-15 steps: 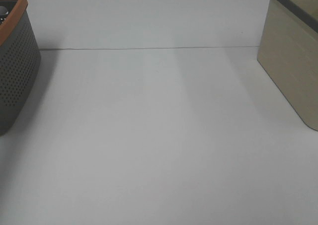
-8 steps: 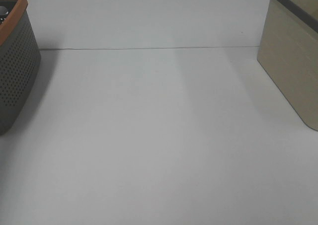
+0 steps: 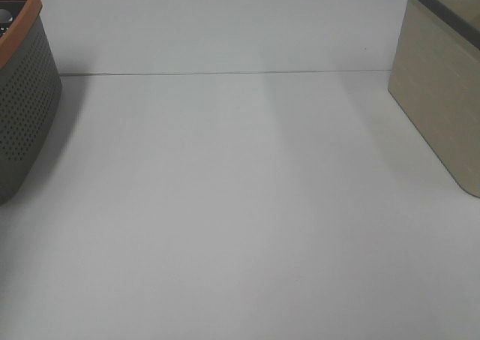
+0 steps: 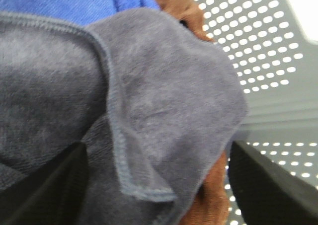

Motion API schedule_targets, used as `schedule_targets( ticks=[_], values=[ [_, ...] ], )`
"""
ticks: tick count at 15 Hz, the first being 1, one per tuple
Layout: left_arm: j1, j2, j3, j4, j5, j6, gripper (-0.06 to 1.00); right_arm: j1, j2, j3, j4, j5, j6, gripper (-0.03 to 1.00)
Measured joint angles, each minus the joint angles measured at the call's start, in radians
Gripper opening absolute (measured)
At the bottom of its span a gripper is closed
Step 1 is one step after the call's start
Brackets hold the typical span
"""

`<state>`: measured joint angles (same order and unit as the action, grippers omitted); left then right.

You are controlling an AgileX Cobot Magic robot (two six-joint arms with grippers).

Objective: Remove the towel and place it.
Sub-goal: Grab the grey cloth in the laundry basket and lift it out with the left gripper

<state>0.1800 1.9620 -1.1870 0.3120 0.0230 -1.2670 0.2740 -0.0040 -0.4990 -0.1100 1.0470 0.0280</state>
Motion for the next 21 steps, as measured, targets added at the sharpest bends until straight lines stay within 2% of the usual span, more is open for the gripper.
schedule_targets(
  ticks=[2, 5, 7, 8, 9, 13, 21],
  values=[
    [0.000, 0.014, 0.000, -0.002, -0.023, 0.000, 0.63, 0.000, 0.000, 0.000, 0.000, 0.000, 0.000, 0.71],
    [0.000, 0.015, 0.000, -0.002, -0.065, 0.000, 0.42, 0.000, 0.000, 0.000, -0.002, 0.000, 0.000, 0.71],
    [0.000, 0.015, 0.000, -0.003, -0.060, 0.000, 0.11, 0.000, 0.000, 0.000, -0.003, 0.000, 0.000, 0.71],
    [0.000, 0.015, 0.000, -0.003, -0.052, 0.000, 0.03, 0.000, 0.000, 0.000, -0.003, 0.000, 0.000, 0.71],
    [0.000, 0.015, 0.000, -0.003, -0.044, 0.000, 0.00, 0.000, 0.000, 0.000, -0.003, 0.000, 0.000, 0.71],
    [0.000, -0.001, 0.000, -0.003, -0.041, 0.000, 0.00, 0.000, 0.000, 0.000, -0.003, 0.000, 0.000, 0.71],
    [0.000, -0.208, 0.000, 0.002, -0.041, 0.000, 0.00, 0.000, 0.000, 0.000, -0.003, 0.000, 0.000, 0.71]
  ],
)
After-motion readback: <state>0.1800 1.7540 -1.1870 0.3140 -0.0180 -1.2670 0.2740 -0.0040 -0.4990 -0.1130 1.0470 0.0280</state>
